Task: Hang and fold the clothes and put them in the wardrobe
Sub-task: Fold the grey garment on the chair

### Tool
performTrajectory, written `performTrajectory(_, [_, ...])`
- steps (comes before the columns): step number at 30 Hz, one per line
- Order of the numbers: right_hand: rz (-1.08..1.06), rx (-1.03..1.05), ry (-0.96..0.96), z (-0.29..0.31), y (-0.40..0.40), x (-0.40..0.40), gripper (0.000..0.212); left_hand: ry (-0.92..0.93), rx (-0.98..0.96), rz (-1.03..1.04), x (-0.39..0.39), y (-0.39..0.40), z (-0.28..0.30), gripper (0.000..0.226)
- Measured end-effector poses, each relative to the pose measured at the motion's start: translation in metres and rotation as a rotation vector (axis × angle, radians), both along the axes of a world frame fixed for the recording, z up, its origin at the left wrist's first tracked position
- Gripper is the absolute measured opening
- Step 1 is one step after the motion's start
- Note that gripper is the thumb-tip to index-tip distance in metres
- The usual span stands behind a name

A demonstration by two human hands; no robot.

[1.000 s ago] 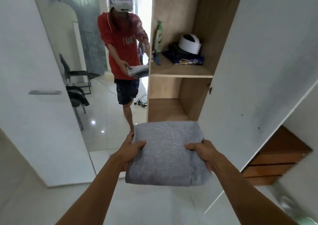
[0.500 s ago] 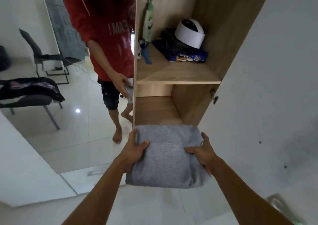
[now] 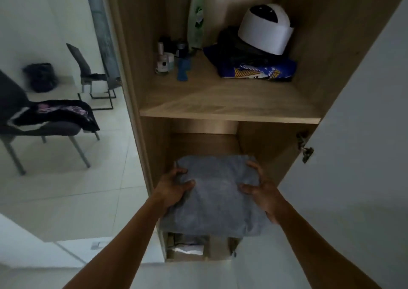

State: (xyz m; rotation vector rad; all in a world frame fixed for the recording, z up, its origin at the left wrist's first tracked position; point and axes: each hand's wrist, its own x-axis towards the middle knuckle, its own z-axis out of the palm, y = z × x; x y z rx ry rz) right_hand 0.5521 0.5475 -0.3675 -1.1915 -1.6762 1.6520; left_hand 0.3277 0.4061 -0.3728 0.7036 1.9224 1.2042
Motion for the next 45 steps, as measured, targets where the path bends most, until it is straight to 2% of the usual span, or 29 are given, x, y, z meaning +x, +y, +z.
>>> performTrajectory(2, [0.033, 0.031, -0.004, -0.032, 0.037, -0.014, 0.056, 0.023, 0.023, 0.058, -0.003, 0.035, -0.027, 0.043])
performTrajectory(5, [0.031, 0.076, -0.027, -0.071, 0.087, -0.043, 0.051, 0.022, 0.036, 0.156, -0.022, 0.082, -0.057, 0.042])
performTrajectory(9, [0.058, 0.2, -0.025, -0.114, 0.144, -0.09, 0.054, 0.097, 0.018, 0.144, -0.065, 0.139, -0.111, 0.045])
performTrajectory(13, [0.117, 0.277, -0.019, -0.149, 0.192, -0.126, 0.058, 0.287, 0.028, 0.101, -0.104, 0.19, -0.153, 0.046])
performTrajectory(17, [0.1, 0.3, -0.025, -0.18, 0.235, -0.163, 0.057, 0.311, 0.079, 0.124, -0.145, 0.231, -0.185, 0.044])
performTrajectory(23, [0.089, 0.351, 0.09, -0.216, 0.281, -0.214, 0.054, 0.359, 0.119, 0.131, -0.195, 0.277, -0.212, 0.048])
performTrajectory(31, [0.08, 0.344, 0.119, -0.262, 0.33, -0.268, 0.056, 0.378, 0.137, 0.196, -0.252, 0.326, -0.255, 0.05])
performTrajectory(37, [0.069, 0.338, 0.135, -0.273, 0.36, -0.297, 0.057, 0.42, 0.109, 0.195, -0.283, 0.356, -0.261, 0.058])
performTrajectory(41, [0.064, 0.326, 0.101, -0.277, 0.372, -0.308, 0.059, 0.484, 0.07, 0.183, -0.288, 0.37, -0.261, 0.06])
performTrajectory(45, [0.09, 0.412, -0.034, -0.278, 0.379, -0.312, 0.063, 0.609, -0.026, 0.161, -0.294, 0.381, -0.261, 0.064])
